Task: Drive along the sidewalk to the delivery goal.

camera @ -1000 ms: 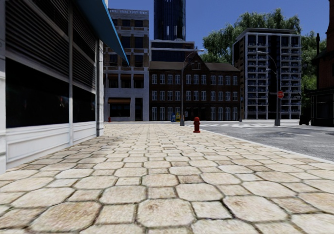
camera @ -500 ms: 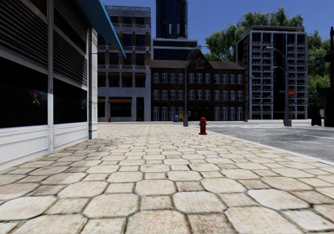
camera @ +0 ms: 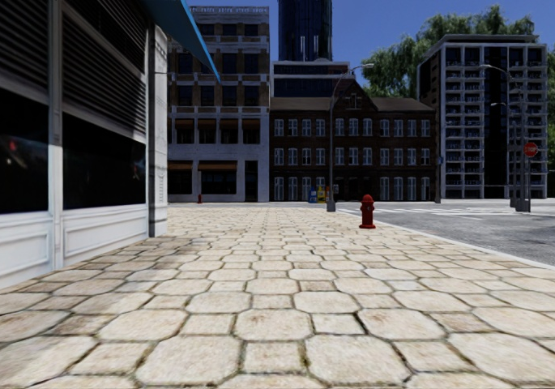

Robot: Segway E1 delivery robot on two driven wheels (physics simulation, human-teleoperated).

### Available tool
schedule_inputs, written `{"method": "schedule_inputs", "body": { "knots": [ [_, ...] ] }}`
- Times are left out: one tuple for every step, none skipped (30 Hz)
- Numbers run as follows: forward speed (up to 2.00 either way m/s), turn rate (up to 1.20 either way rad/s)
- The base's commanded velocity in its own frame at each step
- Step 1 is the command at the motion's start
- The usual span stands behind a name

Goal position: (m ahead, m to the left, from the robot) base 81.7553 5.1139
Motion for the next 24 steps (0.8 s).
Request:
{"method": "schedule_inputs", "body": {
  "knots": [
    [2.0, 0.0],
    [2.0, 0.0],
    [2.0, 0.0],
    [2.0, 0.0],
    [2.0, 0.0],
    [2.0, 0.0],
    [2.0, 0.0],
    [2.0, 0.0],
    [2.0, 0.0],
    [2.0, 0.0],
    [2.0, 0.0],
    [2.0, 0.0],
    [2.0, 0.0],
    [2.0, 0.0],
    [2.0, 0.0],
    [2.0, 0.0],
    [2.0, 0.0],
    [2.0, 0.0],
    [2.0, 0.0],
    [2.0, 0.0],
    [2.0, 0.0],
    [2.0, 0.0],
    [2.0, 0.0],
    [2.0, 0.0]
  ]
}}
